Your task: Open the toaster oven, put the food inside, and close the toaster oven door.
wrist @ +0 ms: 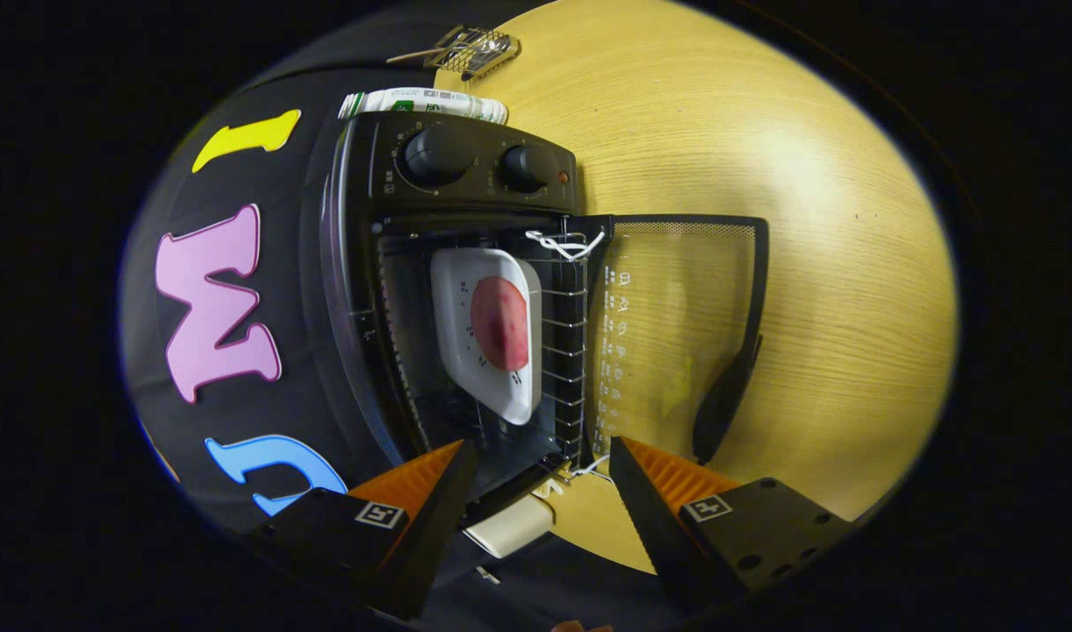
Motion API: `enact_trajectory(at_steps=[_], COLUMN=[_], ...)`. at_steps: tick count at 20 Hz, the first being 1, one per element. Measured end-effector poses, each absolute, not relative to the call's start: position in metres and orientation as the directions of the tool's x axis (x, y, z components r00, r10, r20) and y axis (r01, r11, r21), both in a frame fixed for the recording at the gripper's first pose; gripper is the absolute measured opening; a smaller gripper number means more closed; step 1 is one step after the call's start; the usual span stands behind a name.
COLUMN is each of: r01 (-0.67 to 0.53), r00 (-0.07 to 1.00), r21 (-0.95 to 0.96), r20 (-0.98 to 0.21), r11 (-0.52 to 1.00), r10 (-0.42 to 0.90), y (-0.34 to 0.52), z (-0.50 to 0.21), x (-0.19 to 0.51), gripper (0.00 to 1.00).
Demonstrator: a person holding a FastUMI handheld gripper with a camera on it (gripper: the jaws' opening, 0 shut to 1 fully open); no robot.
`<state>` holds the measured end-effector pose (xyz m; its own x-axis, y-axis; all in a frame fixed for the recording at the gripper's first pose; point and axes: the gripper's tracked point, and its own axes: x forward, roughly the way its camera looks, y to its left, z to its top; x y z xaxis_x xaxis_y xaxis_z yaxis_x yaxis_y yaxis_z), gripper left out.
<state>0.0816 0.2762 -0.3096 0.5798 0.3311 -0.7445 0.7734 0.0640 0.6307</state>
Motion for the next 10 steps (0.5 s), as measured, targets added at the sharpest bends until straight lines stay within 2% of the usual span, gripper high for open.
enact_trajectory(at_steps=[2,5,7,10], r01=[0.717,0.556,0.451,0.222], r00=[0.582,0.546,0.507,0.471], r21=[0.667,0.690,0.640,0.483], r20=[-0.732,-0.723,-0.757,-0.814], r11=[0.201,0.463,0.622,0.847], r10=[0.354,0.423,0.412,0.340], y=[0.269,0.268,0.261,0.247], z=[-0.290,-0.276,-0.282,-0.299], x=[0.065,0.029,0.005,-0.023], gripper=[0.99,0.99,0.99,0.99])
